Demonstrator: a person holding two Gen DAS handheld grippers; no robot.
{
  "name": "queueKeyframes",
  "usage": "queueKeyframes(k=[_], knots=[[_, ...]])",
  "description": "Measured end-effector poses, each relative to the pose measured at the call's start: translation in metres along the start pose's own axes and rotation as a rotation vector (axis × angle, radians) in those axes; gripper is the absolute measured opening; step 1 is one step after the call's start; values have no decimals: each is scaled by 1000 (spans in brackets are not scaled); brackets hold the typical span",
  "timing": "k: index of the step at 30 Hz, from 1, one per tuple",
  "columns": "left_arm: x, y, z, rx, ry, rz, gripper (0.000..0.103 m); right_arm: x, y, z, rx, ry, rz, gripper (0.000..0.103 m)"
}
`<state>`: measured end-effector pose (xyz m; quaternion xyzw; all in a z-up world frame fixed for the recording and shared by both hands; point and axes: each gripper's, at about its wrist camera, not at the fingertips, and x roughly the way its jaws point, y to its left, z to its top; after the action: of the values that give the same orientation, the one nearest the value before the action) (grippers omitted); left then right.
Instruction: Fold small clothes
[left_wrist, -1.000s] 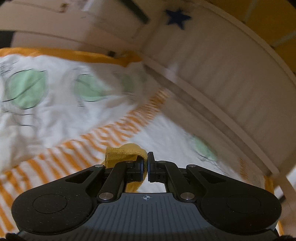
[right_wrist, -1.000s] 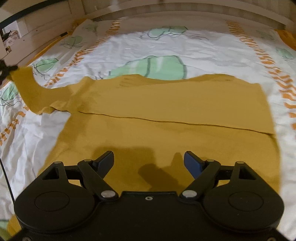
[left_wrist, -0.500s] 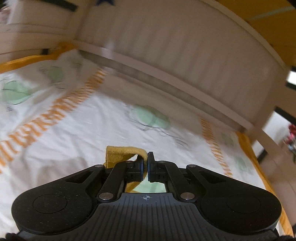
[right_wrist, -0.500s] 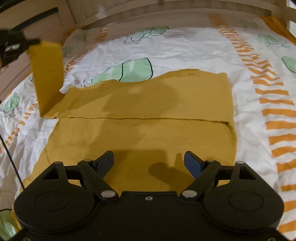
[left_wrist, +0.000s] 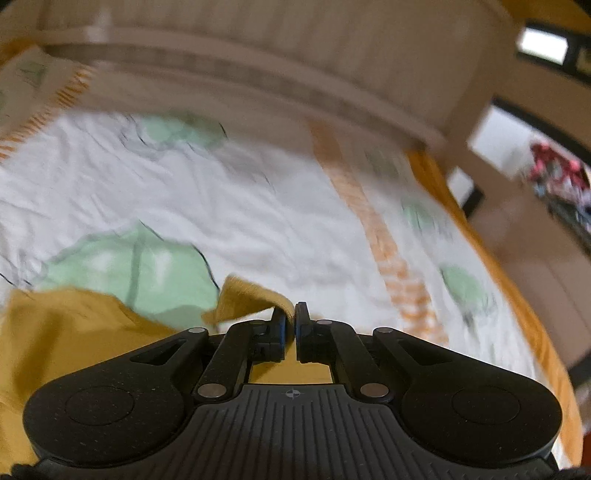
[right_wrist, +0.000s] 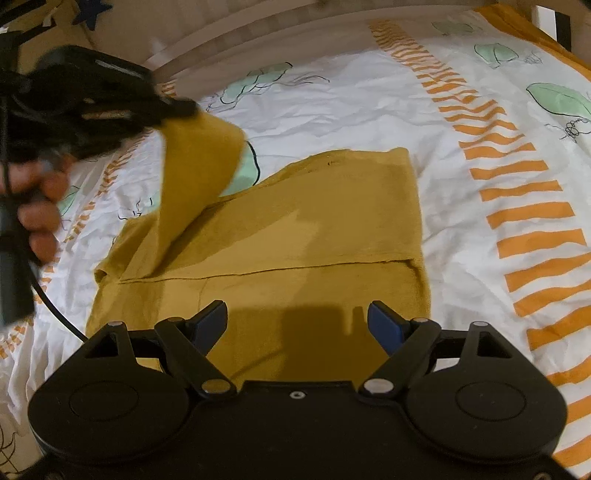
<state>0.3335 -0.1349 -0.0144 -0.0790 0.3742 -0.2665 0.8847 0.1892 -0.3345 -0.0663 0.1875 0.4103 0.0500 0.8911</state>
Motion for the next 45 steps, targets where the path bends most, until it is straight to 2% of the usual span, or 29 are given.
queueKeyframes(k=[4,6,9,11,14,17,22,27,30,33,39,42,45], knots=[[11,-17,-12,95,63,-31,9,2,-2,0,7,4,-4,84],[7,-22,-13,140,78,-65,25,3,-1,-1,7,8,-9,84],[-4,-22,-14,179,66,-119,27,6,-1,-2,5,15,-15,84],[-13,-19,-14,193,61,-128,27,8,0,-4,1,19,-19,84],[-29,-7,-18,210,40,-86,29,10,0,-6,-5,24,-26,84],[-43,22,-29,185,39,6,30,12,-2,-7,-3,23,-33,84],[-54,94,-63,80,117,206,30,15,-2,-9,-16,11,-52,84],[-60,149,-87,-15,157,302,30,16,1,-12,-49,-20,-79,84],[-60,175,-92,-73,170,318,29,14,3,-14,-74,-51,-90,84],[-57,190,-89,-130,173,285,29,13,5,-15,-88,-74,-110,84],[-48,194,-82,-108,233,281,29,15,16,-6,-98,-102,-148,84],[-53,195,-85,-88,251,274,29,25,31,12,-114,-137,-167,84],[-56,200,-87,-114,249,253,29,47,53,32,-144,-149,-180,84]])
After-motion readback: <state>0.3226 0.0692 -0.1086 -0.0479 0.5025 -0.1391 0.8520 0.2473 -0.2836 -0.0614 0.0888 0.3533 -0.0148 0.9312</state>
